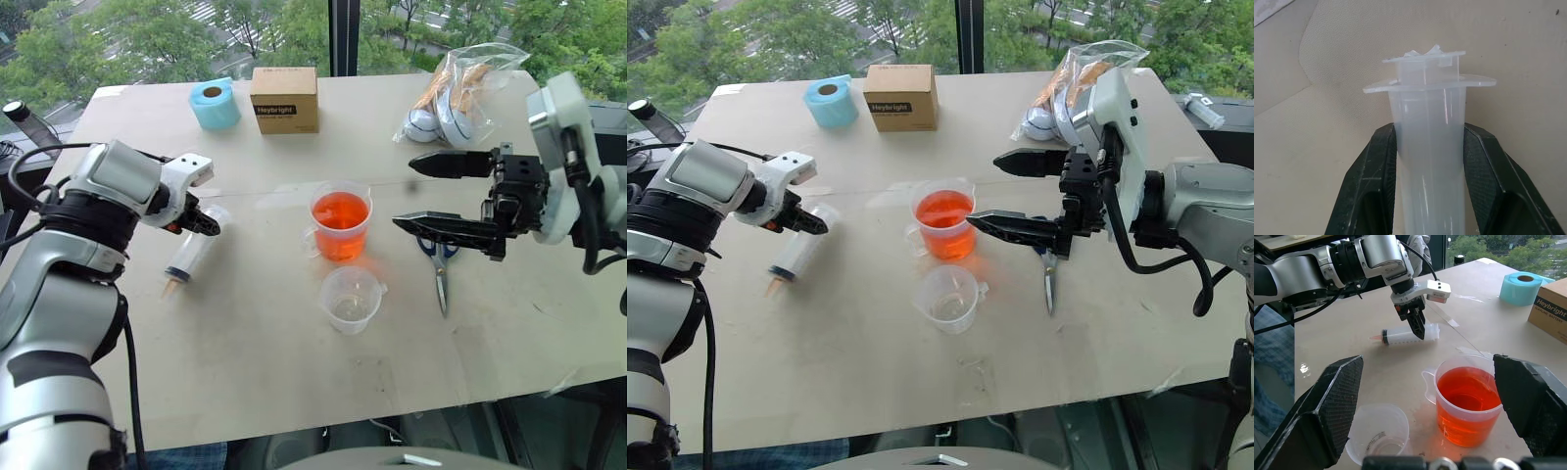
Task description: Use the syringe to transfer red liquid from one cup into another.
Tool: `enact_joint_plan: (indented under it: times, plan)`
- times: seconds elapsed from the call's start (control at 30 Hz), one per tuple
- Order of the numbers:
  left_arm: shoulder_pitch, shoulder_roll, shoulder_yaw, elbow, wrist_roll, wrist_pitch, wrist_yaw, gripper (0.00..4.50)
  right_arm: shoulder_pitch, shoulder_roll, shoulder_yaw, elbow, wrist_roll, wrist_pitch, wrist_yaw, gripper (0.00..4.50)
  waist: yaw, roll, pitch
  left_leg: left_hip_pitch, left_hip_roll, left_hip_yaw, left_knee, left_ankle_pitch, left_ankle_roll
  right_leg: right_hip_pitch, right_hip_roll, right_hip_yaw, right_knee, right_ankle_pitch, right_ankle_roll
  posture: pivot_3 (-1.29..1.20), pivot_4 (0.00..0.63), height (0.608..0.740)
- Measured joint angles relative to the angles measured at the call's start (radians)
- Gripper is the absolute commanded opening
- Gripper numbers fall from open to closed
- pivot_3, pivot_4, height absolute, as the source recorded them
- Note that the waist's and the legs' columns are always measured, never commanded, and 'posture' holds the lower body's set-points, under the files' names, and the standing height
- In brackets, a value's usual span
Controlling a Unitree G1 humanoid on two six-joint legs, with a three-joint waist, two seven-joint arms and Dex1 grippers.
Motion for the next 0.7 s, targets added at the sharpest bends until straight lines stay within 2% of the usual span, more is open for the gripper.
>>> enact_joint_plan:
  times: [0.07,0.17,0.2,0.27,0.33,0.47,0.6,0.7]
  plan:
    - [-0.001,-0.001,0.017,0.002,0.001,-0.003,0.006,1.36,0.0,-0.004,0.0,0.0,0.0,0.0,0.0,4.5,0.0,0.0,0.0,0.0,0.0,0.0,0.0,0.0,0.0,0.0,0.0,0.0,0.0,0.0,0.0,0.0,0.15,0.74]
    - [-0.03,-0.012,0.137,0.017,-0.023,-0.023,0.041,1.36,0.001,-0.02,-0.001,0.003,0.001,0.0,0.0,4.5,0.001,-0.002,0.001,-0.002,0.0,-0.001,0.001,0.0,0.0,-0.001,0.0,-0.001,0.0,0.0,0.0,0.0,0.15,0.74]
    - [-0.042,-0.017,0.235,0.014,-0.053,-0.067,0.061,1.36,0.003,-0.026,-0.002,0.005,0.003,0.001,-0.002,4.5,0.002,-0.002,0.0,-0.004,0.0,-0.002,0.002,0.0,0.0,-0.003,-0.001,-0.001,0.0,0.0,0.0,0.0,0.15,0.74]
    - [-0.052,-0.018,0.342,-0.01,-0.087,-0.106,0.077,1.36,0.003,-0.03,-0.004,0.009,0.01,0.003,-0.012,4.5,0.0,-0.003,0.0,-0.009,0.0,-0.002,0.003,0.0,0.0,-0.008,-0.001,-0.002,0.001,0.0,0.0,0.0,0.15,0.74]
    - [-0.033,-0.034,0.534,-0.072,-0.17,-0.182,0.101,1.36,0.003,-0.03,-0.004,0.033,0.015,0.008,-0.033,4.5,-0.002,-0.003,0.0,-0.013,0.0,-0.003,0.005,0.0,0.0,-0.011,-0.002,-0.003,0.007,0.0,0.0,0.0,0.15,0.74]
    - [0.018,-0.058,0.751,-0.198,-0.299,-0.249,0.101,1.36,-0.018,-0.024,-0.003,0.094,0.012,0.01,-0.042,4.5,-0.008,-0.003,0.0,-0.013,0.0,-0.003,0.005,0.0,-0.001,-0.012,-0.002,-0.003,0.008,0.0,0.0,0.0,0.15,0.74]
    - [0.056,-0.107,0.868,-0.349,-0.423,-0.259,0.103,1.36,-0.096,0.011,0.006,0.161,-0.034,0.001,-0.04,4.5,-0.005,-0.003,0.0,-0.013,0.0,-0.003,0.006,0.001,-0.001,-0.012,-0.002,-0.003,0.01,0.0,0.0,0.0,0.15,0.74]
    - [0.091,-0.185,0.907,-0.522,-0.55,-0.247,0.096,1.36,-0.17,0.096,0.047,0.253,-0.143,-0.035,-0.049,4.5,-0.003,-0.003,-0.001,-0.012,-0.001,-0.003,0.008,0.001,-0.001,-0.011,-0.002,-0.003,0.012,0.0,0.0,0.0,0.15,0.74]
